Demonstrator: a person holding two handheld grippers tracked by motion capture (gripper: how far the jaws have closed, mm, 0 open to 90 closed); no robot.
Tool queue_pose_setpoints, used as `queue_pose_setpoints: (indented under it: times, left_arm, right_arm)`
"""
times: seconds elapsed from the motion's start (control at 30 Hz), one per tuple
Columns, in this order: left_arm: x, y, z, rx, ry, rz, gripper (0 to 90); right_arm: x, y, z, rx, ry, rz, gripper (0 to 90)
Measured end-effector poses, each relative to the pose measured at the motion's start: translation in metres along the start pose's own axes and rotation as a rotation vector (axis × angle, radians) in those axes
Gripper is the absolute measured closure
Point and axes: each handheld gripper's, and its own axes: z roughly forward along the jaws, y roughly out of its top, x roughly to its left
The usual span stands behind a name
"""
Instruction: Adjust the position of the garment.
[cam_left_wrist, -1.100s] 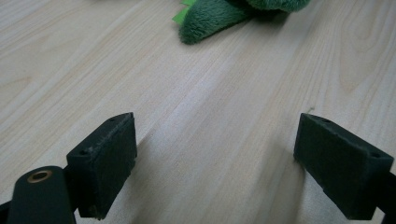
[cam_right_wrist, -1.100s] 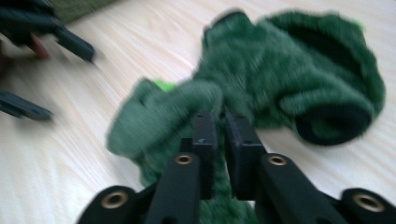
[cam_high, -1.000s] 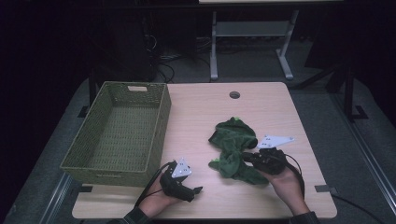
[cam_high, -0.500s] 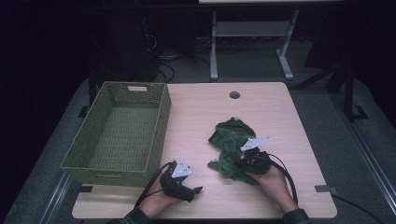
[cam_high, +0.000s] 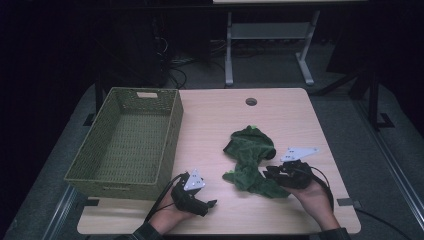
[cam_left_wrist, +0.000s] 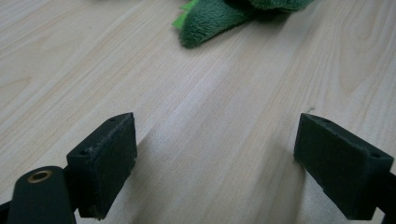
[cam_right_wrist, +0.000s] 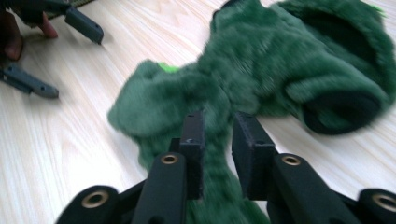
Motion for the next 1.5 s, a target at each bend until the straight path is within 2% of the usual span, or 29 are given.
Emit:
queue_pose_setpoints:
  times: [0.2, 0.27, 0.3, 0.53, 0.8, 0.9, 1.0, 1.07, 1.1, 1.13, 1.2, 1.33, 1.5]
  left_arm:
    - [0.0, 0.0, 0.0, -0.002, 0.001, -0.003, 12.5]
    - [0.0, 0.0, 0.0, 0.0, 0.0, 0.0, 12.5]
    - [0.0, 0.0, 0.0, 0.0, 0.0, 0.0, 12.5]
    - [0.0, 0.0, 0.0, 0.0, 0.0, 0.0, 12.5]
    - [0.0, 0.0, 0.0, 0.0, 0.0, 0.0, 12.5]
    - [0.0, 0.0, 0.0, 0.0, -0.001, 0.001, 12.5]
    - [0.0, 0.0, 0.0, 0.0, -0.001, 0.001, 12.5]
    - [0.0, 0.0, 0.0, 0.0, -0.002, 0.001, 12.5]
    - [0.0, 0.0, 0.0, 0.0, -0.002, 0.001, 12.5]
    - [0.0, 0.0, 0.0, 0.001, -0.002, 0.001, 12.5]
    - [0.0, 0.0, 0.0, 0.001, -0.002, 0.002, 12.5]
    - [0.0, 0.0, 0.0, 0.001, -0.002, 0.002, 12.5]
    - [0.0, 0.0, 0.0, 0.001, -0.002, 0.002, 12.5]
  right_arm:
    - [-0.01, -0.017, -0.018, -0.01, -0.013, 0.02, 71.0]
    - [-0.013, -0.025, -0.026, -0.02, -0.017, 0.042, 70.9]
    - [-0.015, -0.035, -0.033, -0.02, -0.021, 0.057, 70.4]
    - [-0.018, -0.059, -0.048, -0.011, -0.028, 0.072, 69.2]
    - [-0.015, -0.073, -0.049, 0.016, -0.007, 0.066, 66.7]
    - [-0.012, -0.077, -0.042, 0.049, 0.019, 0.057, 65.0]
    - [-0.011, -0.077, -0.037, 0.07, 0.036, 0.076, 63.9]
    - [-0.012, -0.078, -0.031, 0.096, 0.043, 0.08, 69.6]
    - [-0.013, -0.078, -0.03, 0.096, 0.048, 0.076, 73.8]
    - [-0.013, -0.078, -0.03, 0.096, 0.048, 0.076, 73.8]
    - [-0.014, -0.078, -0.031, 0.088, 0.054, 0.068, 82.2]
    - [-0.017, -0.077, -0.038, 0.066, 0.042, 0.062, 85.1]
    - [-0.023, -0.076, -0.051, 0.03, 0.004, 0.06, 85.8]
